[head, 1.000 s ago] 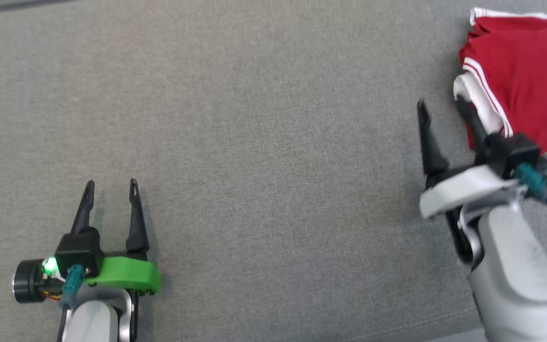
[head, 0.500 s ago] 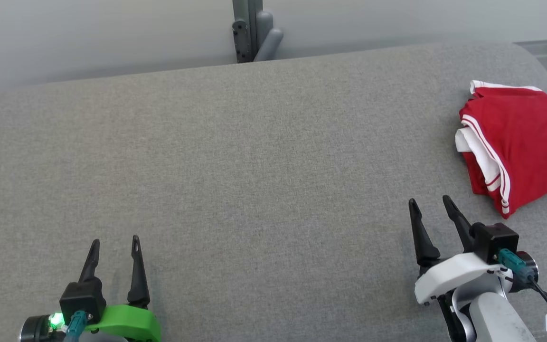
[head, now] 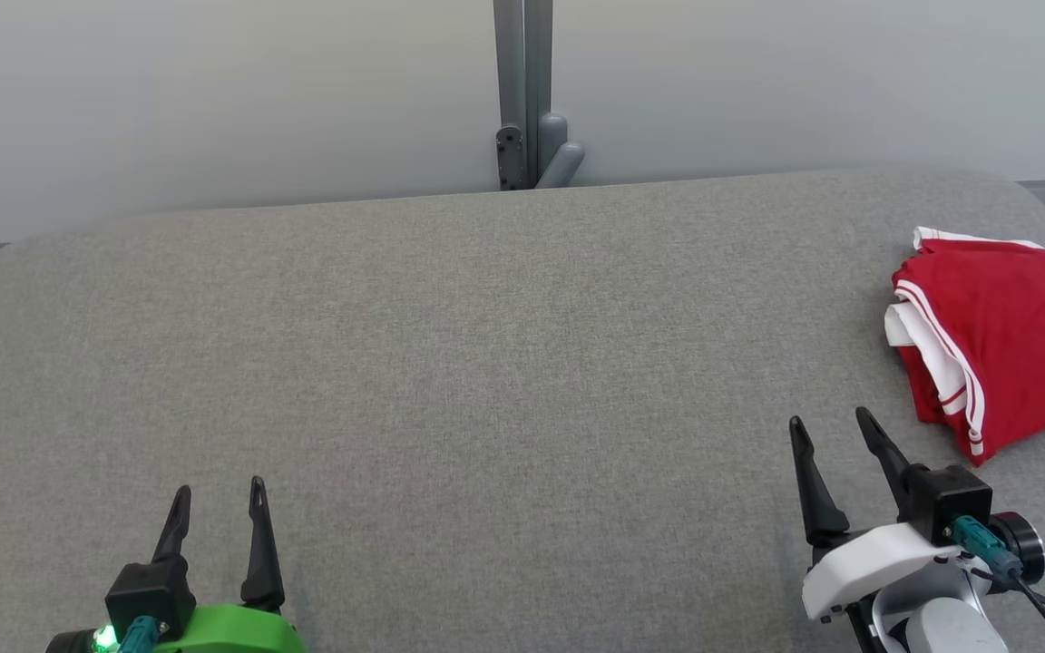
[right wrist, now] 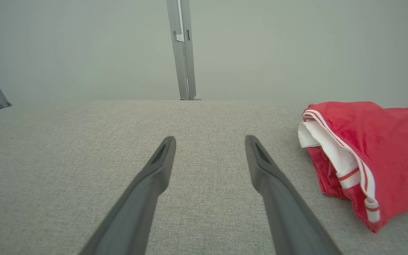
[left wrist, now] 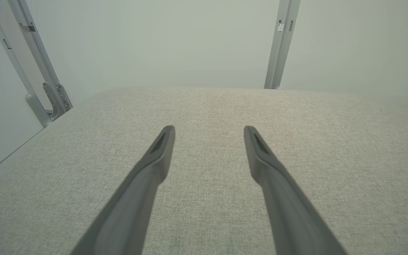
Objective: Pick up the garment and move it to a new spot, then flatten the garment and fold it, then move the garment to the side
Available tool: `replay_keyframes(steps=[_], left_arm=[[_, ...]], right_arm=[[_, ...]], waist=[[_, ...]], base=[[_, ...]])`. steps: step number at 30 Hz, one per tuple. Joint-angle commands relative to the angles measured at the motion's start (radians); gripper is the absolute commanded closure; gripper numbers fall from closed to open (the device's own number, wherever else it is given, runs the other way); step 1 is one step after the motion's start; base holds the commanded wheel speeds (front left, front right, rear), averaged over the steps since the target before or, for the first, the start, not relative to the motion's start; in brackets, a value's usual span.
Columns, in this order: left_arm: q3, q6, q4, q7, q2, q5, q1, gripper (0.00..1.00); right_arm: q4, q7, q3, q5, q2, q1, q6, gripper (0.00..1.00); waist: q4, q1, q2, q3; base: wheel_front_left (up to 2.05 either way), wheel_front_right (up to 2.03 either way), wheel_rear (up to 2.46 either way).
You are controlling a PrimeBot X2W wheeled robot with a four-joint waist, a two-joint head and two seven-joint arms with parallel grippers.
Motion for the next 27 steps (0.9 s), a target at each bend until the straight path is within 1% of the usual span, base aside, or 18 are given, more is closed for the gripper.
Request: replay_keyframes(steps=[1, 5, 23, 24, 25, 27], left_arm=[[0.004, -0.008, 0.002, 0.001, 0.002, -0.011, 0.011, 0.0], [0.001, -0.015, 0.01, 0.001, 0.002, -0.021, 0.009, 0.0], [-0.006, -0.009, 0.012, 0.001, 0.002, -0.023, 0.005, 0.0], [-0.007, -0.015, 0.016, 0.001, 0.001, -0.022, 0.0, 0.0], [0.0, -0.012, 0.012, 0.001, 0.003, -0.024, 0.004, 0.0], [-0.006, -0.013, 0.012, 0.001, 0.002, -0.025, 0.002, 0.0]], right_arm=[[-0.009, -0.003, 0.002, -0.012, -0.002, 0.016, -0.001, 0.0], [-0.01, -0.003, 0.016, -0.003, -0.002, 0.024, -0.001, 0.0], [-0.01, -0.003, 0.039, 0.009, -0.002, 0.015, -0.001, 0.0], [-0.012, -0.003, 0.033, 0.009, -0.004, 0.019, -0.002, 0.0], [-0.008, -0.003, 0.047, 0.01, -0.002, 0.011, 0.0, 0.0], [-0.005, -0.003, 0.043, 0.011, -0.004, 0.009, -0.002, 0.0]], waist=[[0.0, 0.0, 0.0094, 0.0], [-0.002, 0.0, 0.0094, 0.002], [-0.006, 0.0, 0.0094, 0.006], [-0.035, 0.0, 0.0094, 0.006], [-0.071, 0.0, 0.0094, 0.009], [-0.073, 0.0, 0.0094, 0.011]], base=[[0.0, 0.0, 0.0], [0.0, 0.0, 0.0], [0.0, 0.0, 0.0], [0.0, 0.0, 0.0], [0.0, 0.0, 0.0], [0.0, 0.0, 0.0]])
